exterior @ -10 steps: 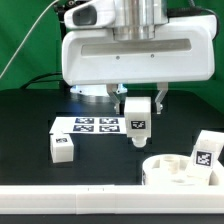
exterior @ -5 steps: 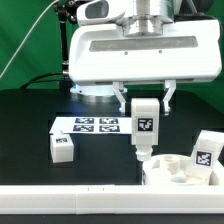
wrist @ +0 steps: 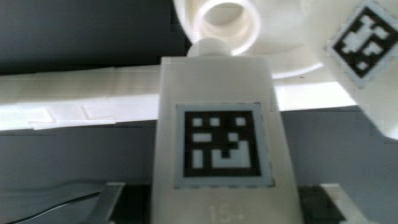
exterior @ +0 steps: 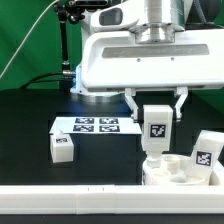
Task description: Assemble stool
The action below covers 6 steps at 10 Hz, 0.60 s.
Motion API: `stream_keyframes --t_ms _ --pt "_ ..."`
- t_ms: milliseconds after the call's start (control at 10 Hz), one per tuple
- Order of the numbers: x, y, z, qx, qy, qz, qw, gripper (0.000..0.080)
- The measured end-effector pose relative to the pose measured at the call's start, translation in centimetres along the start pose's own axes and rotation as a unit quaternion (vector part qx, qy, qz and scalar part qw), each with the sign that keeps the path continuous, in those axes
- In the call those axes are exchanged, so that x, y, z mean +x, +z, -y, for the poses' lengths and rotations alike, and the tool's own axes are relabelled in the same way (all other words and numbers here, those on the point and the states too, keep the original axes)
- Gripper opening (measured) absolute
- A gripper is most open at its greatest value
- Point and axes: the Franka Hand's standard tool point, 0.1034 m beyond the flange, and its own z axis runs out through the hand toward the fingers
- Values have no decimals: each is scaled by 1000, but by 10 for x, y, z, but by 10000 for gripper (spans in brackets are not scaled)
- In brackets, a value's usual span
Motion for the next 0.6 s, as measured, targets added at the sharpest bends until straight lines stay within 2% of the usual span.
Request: stream_keyframes --t_ms 200,600 --pt "-5 4 1 -1 -5 4 1000 337" --pt "-8 13 12 2 -12 9 1000 337"
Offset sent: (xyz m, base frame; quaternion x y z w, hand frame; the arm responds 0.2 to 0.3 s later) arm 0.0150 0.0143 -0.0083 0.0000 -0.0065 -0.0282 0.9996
